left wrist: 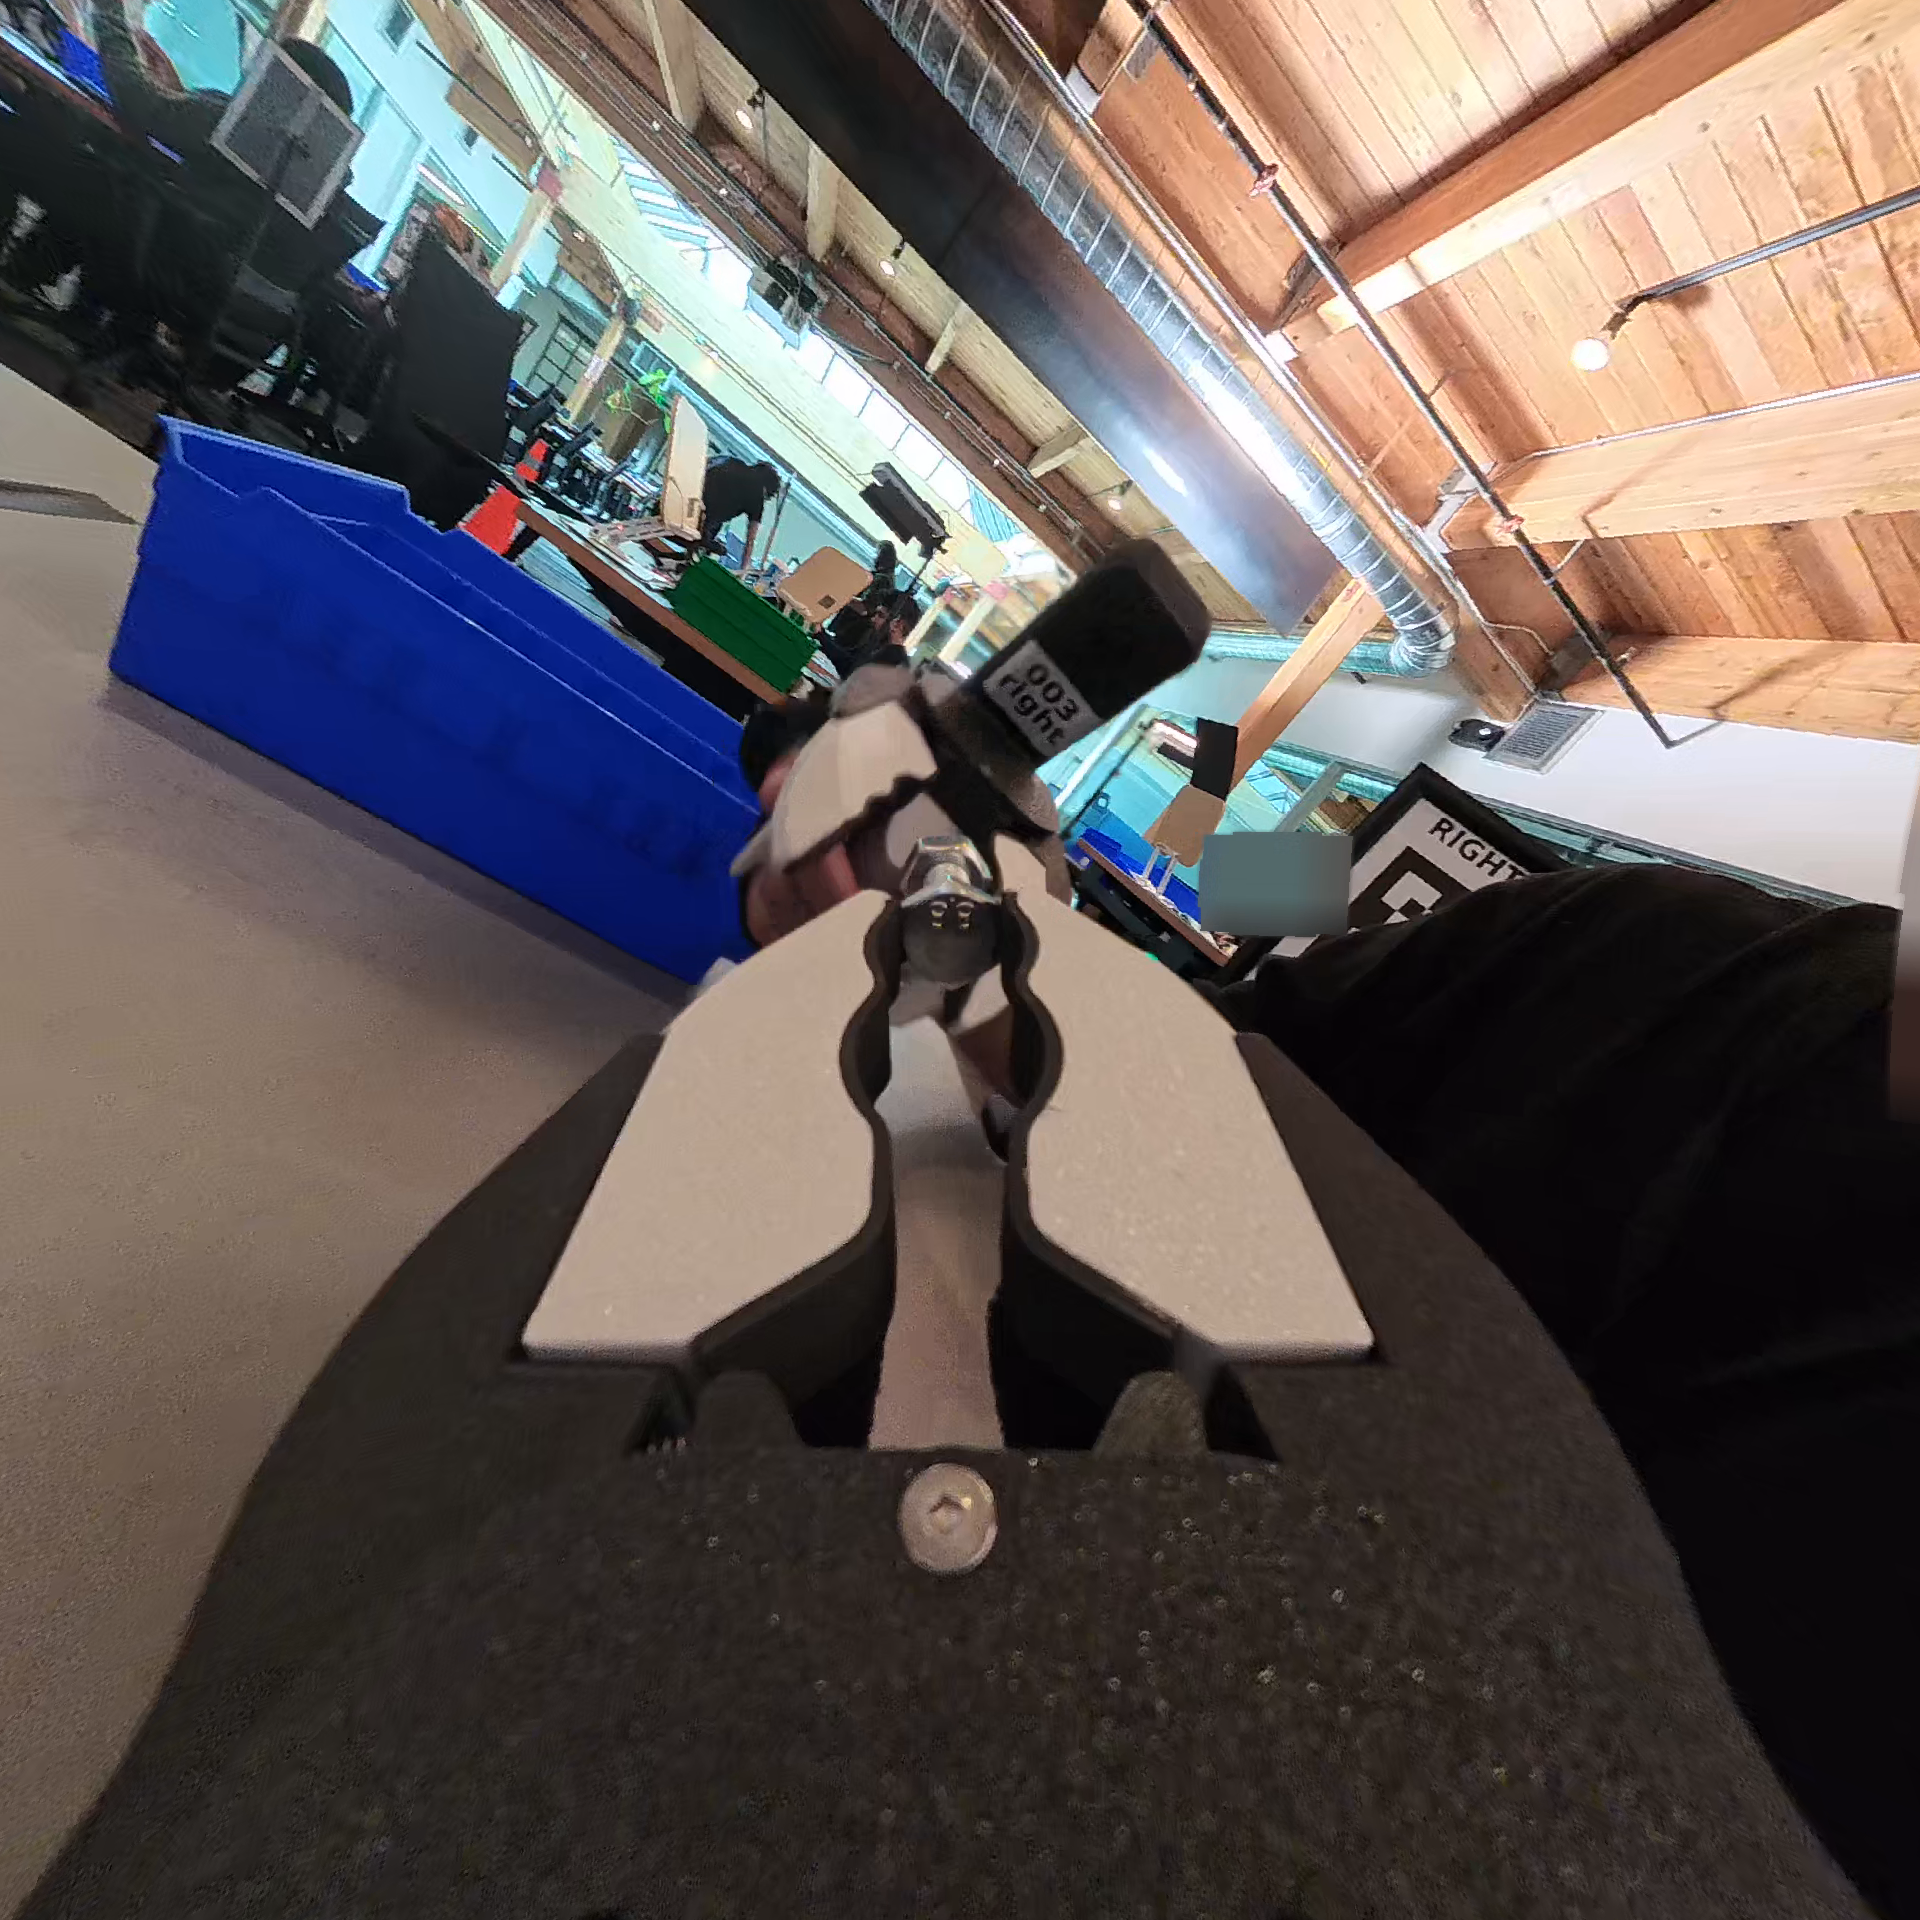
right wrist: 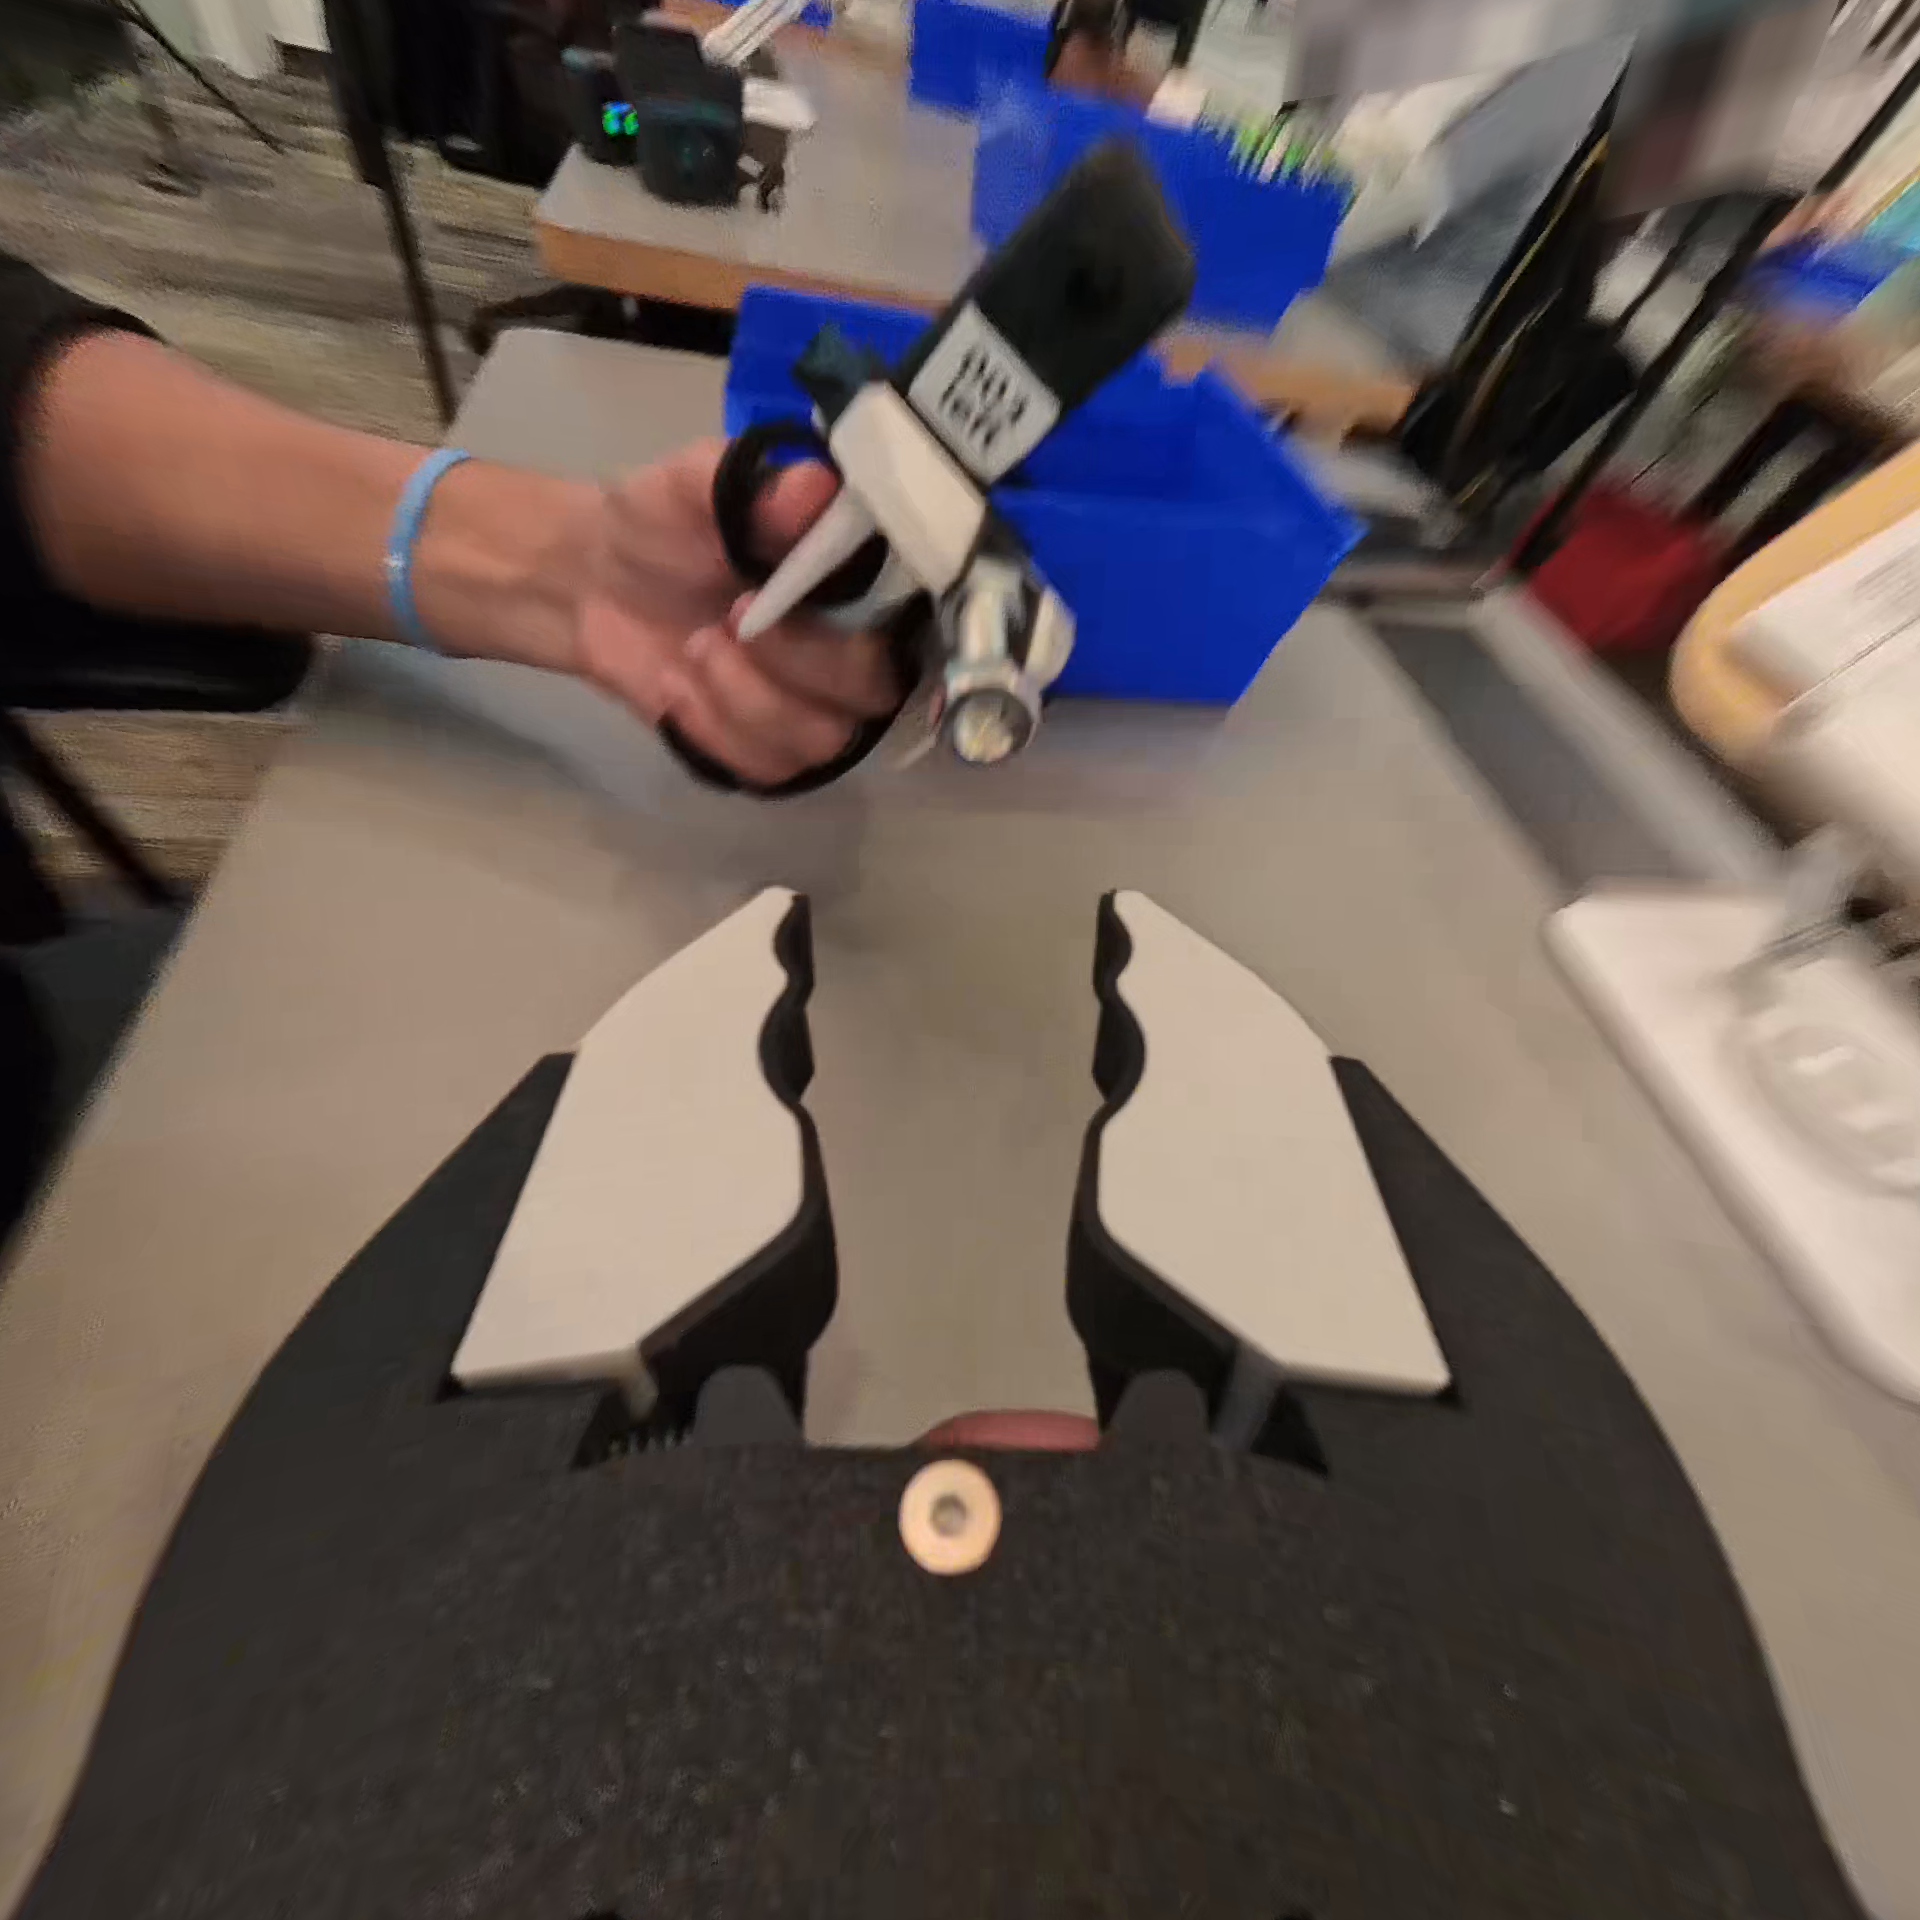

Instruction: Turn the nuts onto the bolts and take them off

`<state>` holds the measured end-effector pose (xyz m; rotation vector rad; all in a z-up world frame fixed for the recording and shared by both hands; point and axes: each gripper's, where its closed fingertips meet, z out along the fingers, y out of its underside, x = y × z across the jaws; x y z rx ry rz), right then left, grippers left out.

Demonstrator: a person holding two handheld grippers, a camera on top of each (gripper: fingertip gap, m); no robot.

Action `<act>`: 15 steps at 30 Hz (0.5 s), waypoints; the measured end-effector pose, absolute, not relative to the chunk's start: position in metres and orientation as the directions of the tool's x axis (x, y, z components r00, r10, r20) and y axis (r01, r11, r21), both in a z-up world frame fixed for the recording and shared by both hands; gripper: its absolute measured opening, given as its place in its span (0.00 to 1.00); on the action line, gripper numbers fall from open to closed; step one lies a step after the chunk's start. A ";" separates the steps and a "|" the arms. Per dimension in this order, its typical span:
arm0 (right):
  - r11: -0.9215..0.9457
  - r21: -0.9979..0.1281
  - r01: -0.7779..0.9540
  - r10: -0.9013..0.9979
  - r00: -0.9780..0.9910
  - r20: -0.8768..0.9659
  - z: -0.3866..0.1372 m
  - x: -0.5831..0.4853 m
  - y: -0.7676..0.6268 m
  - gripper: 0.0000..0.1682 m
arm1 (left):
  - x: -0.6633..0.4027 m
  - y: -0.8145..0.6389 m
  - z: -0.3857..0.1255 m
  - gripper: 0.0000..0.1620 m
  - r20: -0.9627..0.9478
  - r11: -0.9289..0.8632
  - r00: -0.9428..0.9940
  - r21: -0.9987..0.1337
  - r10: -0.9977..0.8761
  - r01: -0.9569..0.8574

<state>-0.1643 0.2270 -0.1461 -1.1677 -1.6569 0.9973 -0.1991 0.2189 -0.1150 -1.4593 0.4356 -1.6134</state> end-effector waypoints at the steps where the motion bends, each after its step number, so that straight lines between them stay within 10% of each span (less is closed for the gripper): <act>1: 0.323 -0.915 0.242 0.941 -0.181 0.285 -0.138 -0.166 0.226 0.27 | -0.197 0.217 -0.114 0.10 0.612 -0.547 0.075 -0.750 -0.788 0.372; 15: 0.542 -0.814 0.212 0.836 -0.240 0.494 -0.123 -0.176 0.217 0.12 | -0.191 0.210 -0.113 0.10 0.617 -0.575 0.013 -0.739 -0.787 0.351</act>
